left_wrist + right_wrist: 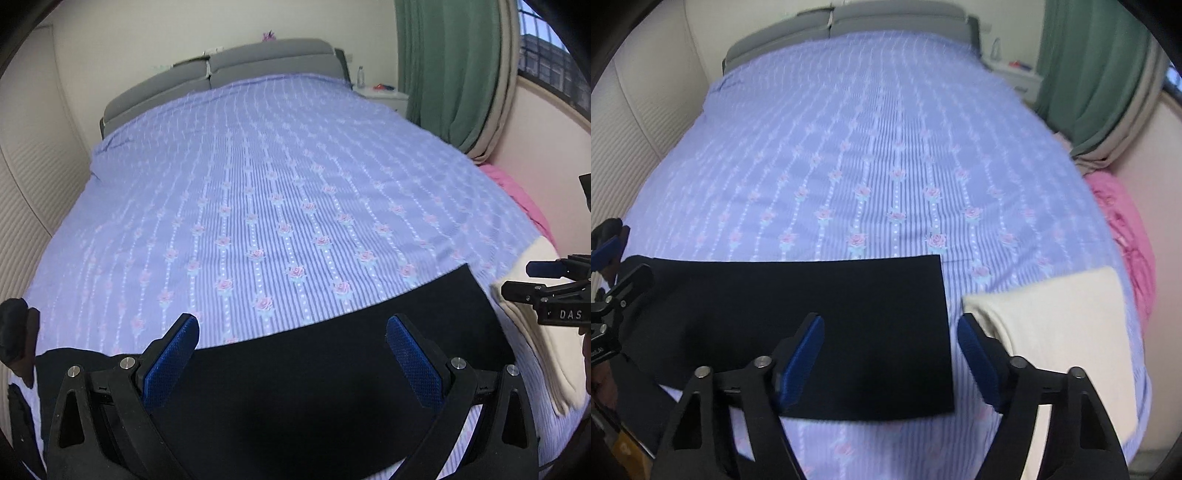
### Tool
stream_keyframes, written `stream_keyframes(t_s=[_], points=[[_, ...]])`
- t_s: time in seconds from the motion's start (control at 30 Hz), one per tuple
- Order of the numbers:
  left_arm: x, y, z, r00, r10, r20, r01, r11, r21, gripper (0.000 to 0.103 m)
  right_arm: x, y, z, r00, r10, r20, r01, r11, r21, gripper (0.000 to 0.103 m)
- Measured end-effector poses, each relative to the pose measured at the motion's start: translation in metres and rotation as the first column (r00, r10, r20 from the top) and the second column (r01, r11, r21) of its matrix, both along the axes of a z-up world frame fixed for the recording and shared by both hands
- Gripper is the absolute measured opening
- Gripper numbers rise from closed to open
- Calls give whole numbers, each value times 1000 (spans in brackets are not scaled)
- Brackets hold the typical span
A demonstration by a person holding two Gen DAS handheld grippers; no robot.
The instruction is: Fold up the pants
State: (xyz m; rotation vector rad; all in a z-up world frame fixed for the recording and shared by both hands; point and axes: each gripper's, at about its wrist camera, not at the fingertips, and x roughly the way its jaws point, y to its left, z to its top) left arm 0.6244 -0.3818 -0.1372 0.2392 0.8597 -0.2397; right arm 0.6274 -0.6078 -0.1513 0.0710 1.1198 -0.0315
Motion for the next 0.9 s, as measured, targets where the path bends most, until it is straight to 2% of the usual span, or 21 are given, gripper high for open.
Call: stream_keyframes(t_s=[0.07,0.2,0.37,0.57,0.7,0.77,0.83,0.87,0.9], points=[[14,-8,-14,1000,14,-15,-14,1000,7,103,23,-14,-18,999,11,-40,-10,1000,14,62],[30,-20,-34,1000,17,-25,-17,1000,11,103,51,-29,-53,990,72,-122,-67,997,49,51],[40,-39,-55,999,-7,-34,8,1000,28,103,76,-42,-81,981,124,-153,-112,990,81,51],[49,-52,-70,999,-14,-37,15,1000,27,103,96,-61,-110,973,135,-187,-113,986,124,51],[50,-53,-71,999,-19,-32,19,999,26,103,102,-69,-125,966,184,-181,-128,951,283,49],[51,-50,-70,1000,-16,-25,17,999,28,103,102,-68,-127,965,191,-178,-128,941,314,36],[52,-46,-69,1000,-9,-20,10,999,30,103,100,-67,-125,963,211,-168,-135,916,377,28],[52,-43,-68,1000,-5,-19,5,1000,30,103,97,-65,-121,962,224,-157,-151,914,376,17],[52,-38,-67,1000,3,-16,-3,1000,31,103,94,-62,-117,962,227,-150,-161,919,361,16]])
